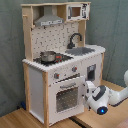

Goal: Play with the kitchen

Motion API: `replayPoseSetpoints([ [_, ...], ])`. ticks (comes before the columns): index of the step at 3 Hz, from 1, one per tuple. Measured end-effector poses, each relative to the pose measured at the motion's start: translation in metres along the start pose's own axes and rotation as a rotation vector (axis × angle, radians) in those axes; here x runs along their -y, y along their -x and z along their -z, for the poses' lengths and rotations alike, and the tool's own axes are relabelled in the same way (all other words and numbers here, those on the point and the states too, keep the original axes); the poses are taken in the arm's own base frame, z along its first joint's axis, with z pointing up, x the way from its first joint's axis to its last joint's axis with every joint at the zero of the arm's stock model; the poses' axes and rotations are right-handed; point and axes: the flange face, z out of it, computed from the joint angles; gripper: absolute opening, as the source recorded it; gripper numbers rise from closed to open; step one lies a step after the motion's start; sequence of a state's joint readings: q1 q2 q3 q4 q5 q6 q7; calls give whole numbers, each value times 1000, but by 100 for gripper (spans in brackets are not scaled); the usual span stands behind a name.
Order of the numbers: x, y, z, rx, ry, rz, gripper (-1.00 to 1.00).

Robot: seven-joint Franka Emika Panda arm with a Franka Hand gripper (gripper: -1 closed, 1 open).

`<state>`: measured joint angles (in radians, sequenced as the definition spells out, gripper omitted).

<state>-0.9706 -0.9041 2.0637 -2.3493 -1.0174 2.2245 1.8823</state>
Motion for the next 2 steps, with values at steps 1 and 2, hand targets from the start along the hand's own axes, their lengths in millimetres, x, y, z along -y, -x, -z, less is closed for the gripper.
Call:
replayPoseSetpoints([
  [1,-5,-7,-20,-9,-25,20,100],
  [2,-7,-13,-33,-31,-68,54,100],
])
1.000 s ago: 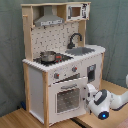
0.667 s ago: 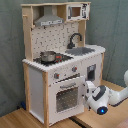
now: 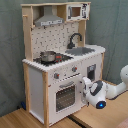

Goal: Play with the kitchen

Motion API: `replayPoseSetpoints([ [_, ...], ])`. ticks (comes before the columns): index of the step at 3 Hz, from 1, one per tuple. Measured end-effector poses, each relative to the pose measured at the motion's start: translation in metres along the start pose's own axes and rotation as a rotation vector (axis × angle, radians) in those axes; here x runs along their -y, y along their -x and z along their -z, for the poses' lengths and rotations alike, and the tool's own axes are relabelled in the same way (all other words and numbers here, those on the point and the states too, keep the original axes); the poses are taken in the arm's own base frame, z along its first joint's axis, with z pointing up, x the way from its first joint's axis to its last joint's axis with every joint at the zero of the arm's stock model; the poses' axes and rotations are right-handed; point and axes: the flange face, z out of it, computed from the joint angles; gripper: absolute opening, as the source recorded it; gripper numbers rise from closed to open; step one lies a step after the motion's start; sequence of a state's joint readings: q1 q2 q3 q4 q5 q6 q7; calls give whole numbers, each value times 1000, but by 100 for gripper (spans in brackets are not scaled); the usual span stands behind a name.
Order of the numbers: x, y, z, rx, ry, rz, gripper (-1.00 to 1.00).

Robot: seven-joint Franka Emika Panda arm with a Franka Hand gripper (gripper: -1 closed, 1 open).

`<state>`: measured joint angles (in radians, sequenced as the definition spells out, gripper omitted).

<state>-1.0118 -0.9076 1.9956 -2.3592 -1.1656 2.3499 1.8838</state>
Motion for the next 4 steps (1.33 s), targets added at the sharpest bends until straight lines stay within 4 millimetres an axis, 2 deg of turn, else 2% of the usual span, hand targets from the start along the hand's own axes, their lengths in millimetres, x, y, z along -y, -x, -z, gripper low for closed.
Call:
replayPoseSetpoints([
  [2,1,-15,-10,-49,-113,67,100],
  [3,9,-45,24,-144,-167,23,100],
  [4,-10,-30,24,-147,-133,16,100],
])
